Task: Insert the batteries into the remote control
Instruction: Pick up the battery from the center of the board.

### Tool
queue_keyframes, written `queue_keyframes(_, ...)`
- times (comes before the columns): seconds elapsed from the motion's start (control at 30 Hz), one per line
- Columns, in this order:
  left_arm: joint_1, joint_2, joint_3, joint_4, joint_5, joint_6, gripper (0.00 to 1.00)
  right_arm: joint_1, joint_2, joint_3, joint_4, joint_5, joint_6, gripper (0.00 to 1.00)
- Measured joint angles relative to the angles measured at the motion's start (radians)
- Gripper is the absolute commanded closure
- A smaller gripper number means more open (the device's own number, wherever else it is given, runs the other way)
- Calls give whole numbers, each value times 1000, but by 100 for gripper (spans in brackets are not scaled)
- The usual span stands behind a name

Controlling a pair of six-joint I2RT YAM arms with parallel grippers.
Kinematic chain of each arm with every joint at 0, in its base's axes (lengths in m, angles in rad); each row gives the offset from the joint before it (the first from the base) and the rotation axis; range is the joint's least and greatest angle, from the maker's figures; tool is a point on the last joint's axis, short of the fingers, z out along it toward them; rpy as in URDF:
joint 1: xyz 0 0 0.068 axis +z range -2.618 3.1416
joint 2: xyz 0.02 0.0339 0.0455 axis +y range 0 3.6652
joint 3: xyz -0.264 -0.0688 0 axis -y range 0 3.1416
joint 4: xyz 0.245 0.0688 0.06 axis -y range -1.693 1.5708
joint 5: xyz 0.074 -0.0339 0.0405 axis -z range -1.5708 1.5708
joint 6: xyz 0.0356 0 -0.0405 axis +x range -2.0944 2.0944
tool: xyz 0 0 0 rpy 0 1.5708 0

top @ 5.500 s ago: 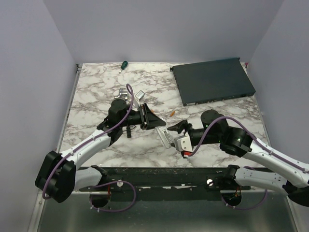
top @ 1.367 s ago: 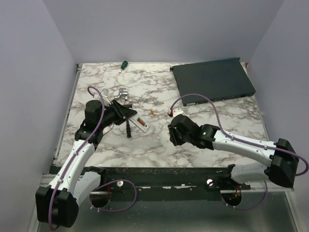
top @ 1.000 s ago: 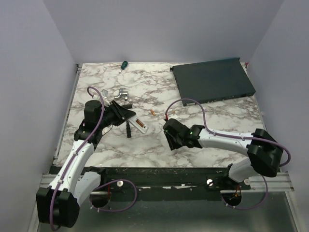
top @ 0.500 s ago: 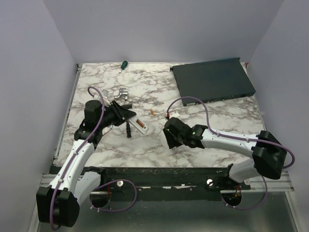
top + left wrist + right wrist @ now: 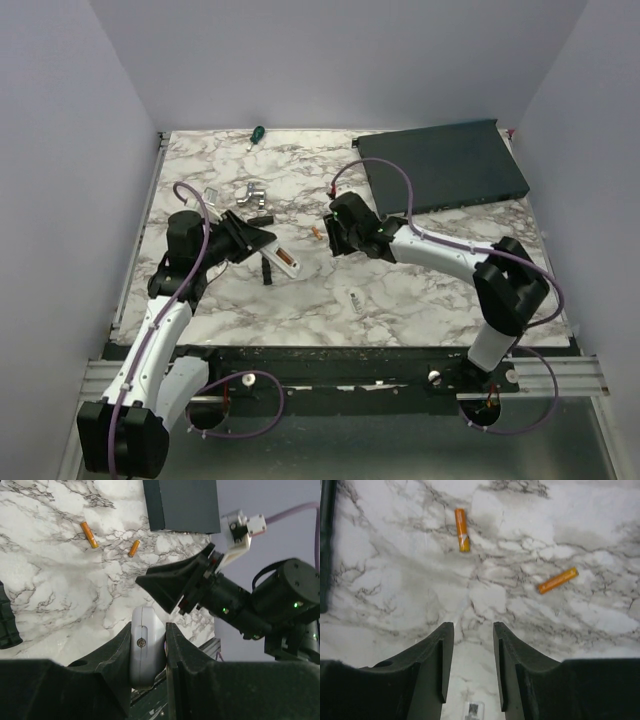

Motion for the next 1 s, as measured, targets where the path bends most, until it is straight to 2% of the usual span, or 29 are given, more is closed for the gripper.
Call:
queue_keyframes(0.2, 24, -19, -27, -22, 22, 21, 100, -23, 198, 195, 40, -59, -87, 55)
queue_keyframes(0.4, 34, -19, -39, -19, 65, 17, 100, -23, 327, 289, 46, -69, -134, 52)
queue_keyframes(1.0, 41, -56, -53, 21, 149, 18, 100, -56, 452, 370, 51, -72, -195, 56)
